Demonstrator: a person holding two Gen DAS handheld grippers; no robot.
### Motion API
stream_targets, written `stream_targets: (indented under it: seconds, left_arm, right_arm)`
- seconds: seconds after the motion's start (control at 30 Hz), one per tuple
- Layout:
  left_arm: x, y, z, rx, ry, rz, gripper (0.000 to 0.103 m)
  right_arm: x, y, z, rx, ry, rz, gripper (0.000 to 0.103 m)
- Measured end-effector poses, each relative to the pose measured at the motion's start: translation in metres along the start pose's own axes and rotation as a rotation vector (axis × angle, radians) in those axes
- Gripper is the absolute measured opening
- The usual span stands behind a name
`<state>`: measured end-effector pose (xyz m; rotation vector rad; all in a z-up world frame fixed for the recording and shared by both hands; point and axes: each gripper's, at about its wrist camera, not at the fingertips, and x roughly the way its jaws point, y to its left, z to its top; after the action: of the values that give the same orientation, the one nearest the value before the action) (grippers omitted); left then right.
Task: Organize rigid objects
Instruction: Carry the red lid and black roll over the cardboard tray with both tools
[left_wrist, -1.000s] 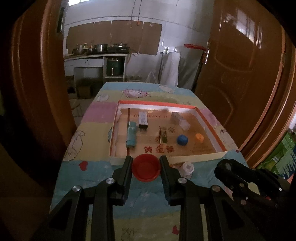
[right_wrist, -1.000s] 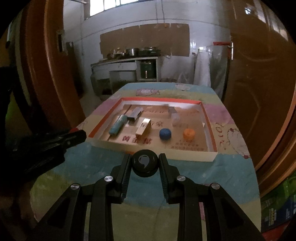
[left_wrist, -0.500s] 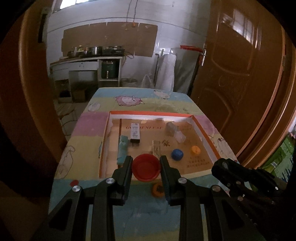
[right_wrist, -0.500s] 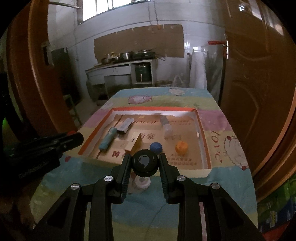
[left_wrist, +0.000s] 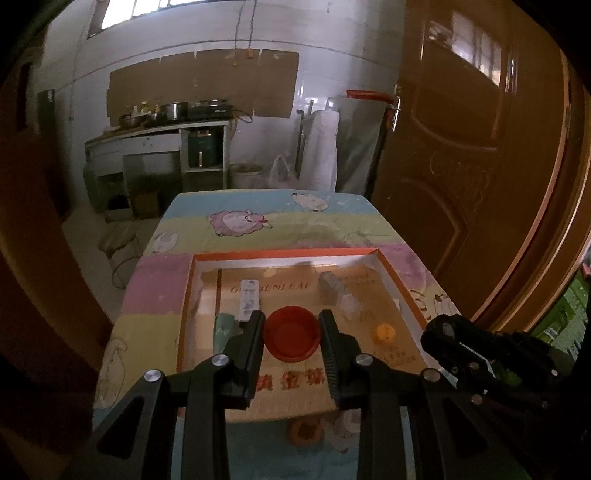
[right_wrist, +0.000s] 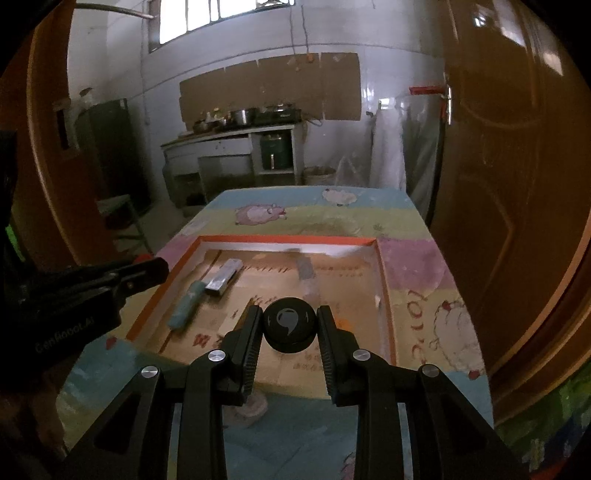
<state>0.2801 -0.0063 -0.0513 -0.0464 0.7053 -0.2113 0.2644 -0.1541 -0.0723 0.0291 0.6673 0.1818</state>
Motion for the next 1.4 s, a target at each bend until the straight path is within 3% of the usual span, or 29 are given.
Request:
stream_targets:
  seconds: [0.77,1.1,1.27,1.4]
  left_arm:
    - [0.072,0.003,0.039,-0.019,0.069,0.01,0.03]
    - [0.099,0.0,0.051,-0.01,0.089,0.012,0.03]
    - [0.113,-0.002,0.056,-0.003,0.104,0.014,0.03]
    - [0.125,-0.002,0.057,-0.007,0.129,0.005,0.03]
  right_arm:
    - [0.062,-0.056,0.034,0.003,0.045,-0.011,0.03]
    - [0.093,-0.065,0.055,-0.035,0.071,0.011,0.03]
    - [0.111,-0.072,0.063,0.007,0.111,0.079,0.03]
    - [0.124,-0.072,0.066,-0.016,0.12,0.066,0.03]
